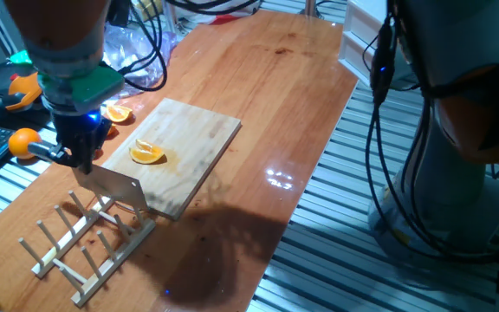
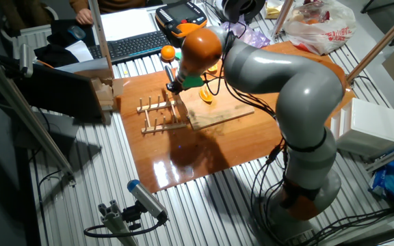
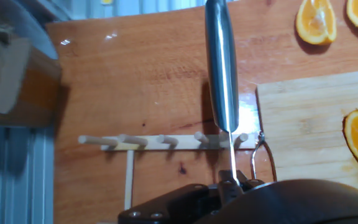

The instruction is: Chop the orange

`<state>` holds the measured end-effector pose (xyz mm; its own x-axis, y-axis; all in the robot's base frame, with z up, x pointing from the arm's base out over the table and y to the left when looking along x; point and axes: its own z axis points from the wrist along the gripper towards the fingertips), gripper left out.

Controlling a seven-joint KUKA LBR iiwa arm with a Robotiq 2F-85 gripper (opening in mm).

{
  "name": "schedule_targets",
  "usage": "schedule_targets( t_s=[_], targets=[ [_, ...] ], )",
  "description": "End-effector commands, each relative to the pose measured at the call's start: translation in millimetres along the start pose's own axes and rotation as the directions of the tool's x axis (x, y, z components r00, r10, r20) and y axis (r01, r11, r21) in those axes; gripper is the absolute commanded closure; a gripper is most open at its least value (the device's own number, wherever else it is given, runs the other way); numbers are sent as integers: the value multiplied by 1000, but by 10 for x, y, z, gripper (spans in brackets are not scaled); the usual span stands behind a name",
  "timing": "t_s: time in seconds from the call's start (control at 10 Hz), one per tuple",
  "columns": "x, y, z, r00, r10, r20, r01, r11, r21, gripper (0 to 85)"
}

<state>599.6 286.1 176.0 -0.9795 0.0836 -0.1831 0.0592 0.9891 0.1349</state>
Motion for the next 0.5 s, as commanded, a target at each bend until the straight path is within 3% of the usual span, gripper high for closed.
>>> schedule_targets(
  t_s=[0.0, 0.4],
  targets=[
    [-3, 19, 44, 1000, -1, 2, 1, 1000, 5, 850],
    [-22, 50, 244, 999, -27, 26, 27, 999, 34, 850]
  ],
)
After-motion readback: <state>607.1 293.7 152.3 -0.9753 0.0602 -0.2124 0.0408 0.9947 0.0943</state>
